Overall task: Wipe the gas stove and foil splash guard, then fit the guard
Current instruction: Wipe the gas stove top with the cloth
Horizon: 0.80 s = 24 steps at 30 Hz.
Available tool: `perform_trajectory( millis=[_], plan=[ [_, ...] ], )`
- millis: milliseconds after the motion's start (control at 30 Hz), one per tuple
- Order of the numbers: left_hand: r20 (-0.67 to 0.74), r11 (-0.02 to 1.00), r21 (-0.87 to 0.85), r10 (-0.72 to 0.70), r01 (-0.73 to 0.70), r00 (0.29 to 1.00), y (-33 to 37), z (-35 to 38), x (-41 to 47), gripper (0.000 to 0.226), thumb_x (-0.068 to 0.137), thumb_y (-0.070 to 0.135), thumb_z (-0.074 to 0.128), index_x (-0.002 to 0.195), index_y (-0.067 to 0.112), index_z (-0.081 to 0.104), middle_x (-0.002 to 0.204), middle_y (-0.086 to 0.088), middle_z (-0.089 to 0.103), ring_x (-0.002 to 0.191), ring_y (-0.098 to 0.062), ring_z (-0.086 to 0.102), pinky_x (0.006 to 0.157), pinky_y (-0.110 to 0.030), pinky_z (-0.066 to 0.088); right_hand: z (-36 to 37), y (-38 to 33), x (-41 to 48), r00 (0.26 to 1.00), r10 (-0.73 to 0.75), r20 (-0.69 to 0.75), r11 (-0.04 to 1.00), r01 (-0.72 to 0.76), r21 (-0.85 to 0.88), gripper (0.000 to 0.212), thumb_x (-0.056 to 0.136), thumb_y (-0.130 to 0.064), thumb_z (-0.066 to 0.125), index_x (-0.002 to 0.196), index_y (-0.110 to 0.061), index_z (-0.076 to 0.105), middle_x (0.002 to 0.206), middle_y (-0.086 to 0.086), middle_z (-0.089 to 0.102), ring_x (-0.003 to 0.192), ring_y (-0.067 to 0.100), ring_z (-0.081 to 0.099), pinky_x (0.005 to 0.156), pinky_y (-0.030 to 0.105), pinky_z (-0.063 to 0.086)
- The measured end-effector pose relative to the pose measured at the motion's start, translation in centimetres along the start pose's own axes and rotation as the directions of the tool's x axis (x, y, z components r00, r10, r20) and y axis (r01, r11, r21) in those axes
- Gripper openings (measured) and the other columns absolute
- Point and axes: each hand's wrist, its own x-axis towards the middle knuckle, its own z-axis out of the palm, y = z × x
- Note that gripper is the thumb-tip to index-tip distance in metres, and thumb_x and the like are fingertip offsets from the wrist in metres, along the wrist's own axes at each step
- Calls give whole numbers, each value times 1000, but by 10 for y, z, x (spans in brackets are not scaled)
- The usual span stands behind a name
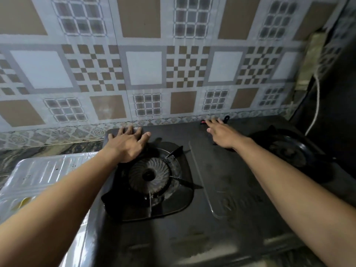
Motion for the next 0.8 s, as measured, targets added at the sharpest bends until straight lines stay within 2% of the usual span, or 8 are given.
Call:
perform_trajectory(
  millis=[67,133,200,300,467,567,667,800],
  plan=[
    [-12,1000,4,4,-3,1000,2,-1,-2,57,100,55,4,156,46,7,169,0,2,154,-34,-2,114,-69,15,-10,16,-2,995,97,2,995,-97,33,55,108,-25,30,158,-19,10,166,3,0,152,26,0,121,43,10],
    [-27,1000,10,3,-2,1000,2,-2,-2,73,86,65,-5,154,47,13,168,-2,8,153,-35,4,112,-70,18,-12,24,-5,987,161,-3,985,-161,60,55,108,-31,30,158,-24,9,166,4,0,152,29,5,119,46,16],
    [-46,1000,7,2,-1,999,2,-2,-2,89,72,68,-13,153,47,17,167,-4,12,152,-36,9,110,-71,20,-8,18,-10,986,168,1,985,-168,47,56,107,-32,30,158,-24,7,166,4,-4,152,30,1,119,48,15],
    [-67,1000,9,2,-1,998,1,0,-1,92,70,69,-13,153,46,19,167,-5,14,152,-35,10,110,-71,21,7,-9,-23,996,86,-17,996,-86,-9,54,108,-27,27,158,-18,9,166,3,-4,152,27,-5,121,49,10],
    [-100,999,-34,-15,12,995,1,1,-1,95,72,73,-10,154,40,24,165,-6,19,151,-36,15,110,-71,22,32,-49,-58,997,-80,-7,997,80,-24,53,108,-28,25,158,-20,11,166,1,0,152,23,-4,120,45,8],
    [-122,998,-61,-22,15,992,2,-1,-3,87,81,73,-3,154,37,28,164,-8,23,150,-36,19,111,-71,22,38,-43,-77,995,-101,-12,995,101,-13,53,108,-30,25,158,-20,10,166,1,1,152,21,-3,120,39,7],
    [-133,995,-97,-17,4,991,0,-1,-2,93,77,76,-5,153,36,31,163,-9,25,149,-37,20,110,-74,20,30,-18,-88,1000,12,-27,1000,-12,5,54,109,-29,26,158,-18,9,166,2,-1,152,23,-2,120,38,7],
    [-149,994,-106,-25,9,989,1,0,-1,83,86,73,2,149,32,38,158,-12,33,146,-40,24,107,-76,21,14,19,-96,971,237,-25,969,-235,75,55,109,-33,24,159,-19,5,166,1,-5,152,24,-5,120,42,9]
  ],
)
